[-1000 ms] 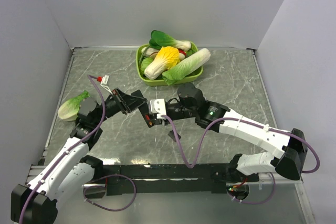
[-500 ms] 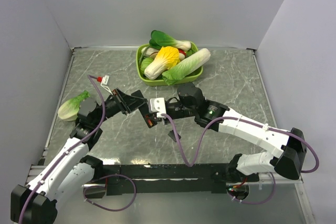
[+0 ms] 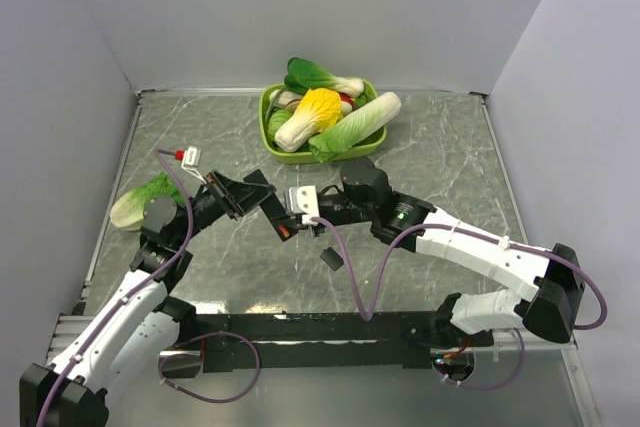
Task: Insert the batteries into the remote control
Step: Load the battery into the remote control.
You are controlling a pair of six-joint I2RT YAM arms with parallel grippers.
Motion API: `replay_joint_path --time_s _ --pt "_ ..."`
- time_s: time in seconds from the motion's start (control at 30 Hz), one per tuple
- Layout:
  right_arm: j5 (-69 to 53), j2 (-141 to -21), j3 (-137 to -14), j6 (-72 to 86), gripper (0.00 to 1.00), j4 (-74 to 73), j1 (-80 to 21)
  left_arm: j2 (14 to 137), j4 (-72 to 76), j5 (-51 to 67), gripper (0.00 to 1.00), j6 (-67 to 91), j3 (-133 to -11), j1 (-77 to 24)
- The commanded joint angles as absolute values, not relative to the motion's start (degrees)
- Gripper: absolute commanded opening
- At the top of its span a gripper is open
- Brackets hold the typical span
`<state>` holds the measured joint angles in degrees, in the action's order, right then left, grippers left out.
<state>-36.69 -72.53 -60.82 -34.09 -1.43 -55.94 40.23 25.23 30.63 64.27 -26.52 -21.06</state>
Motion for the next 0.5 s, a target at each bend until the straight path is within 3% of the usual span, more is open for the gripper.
replay_joint_path --time_s 0.0,0.47 --pt "-36.57 -74.0 -56.96 -32.96 0.15 -2.47 -55.46 36.74 37.0 28.3 0.01 70.57 -27.69 -21.27" --pt "-33.14 -71.89 -46.67 -26.64 0.14 11.85 -53.7 30.5 37.7 20.48 0.01 75.32 -24.35 -21.27"
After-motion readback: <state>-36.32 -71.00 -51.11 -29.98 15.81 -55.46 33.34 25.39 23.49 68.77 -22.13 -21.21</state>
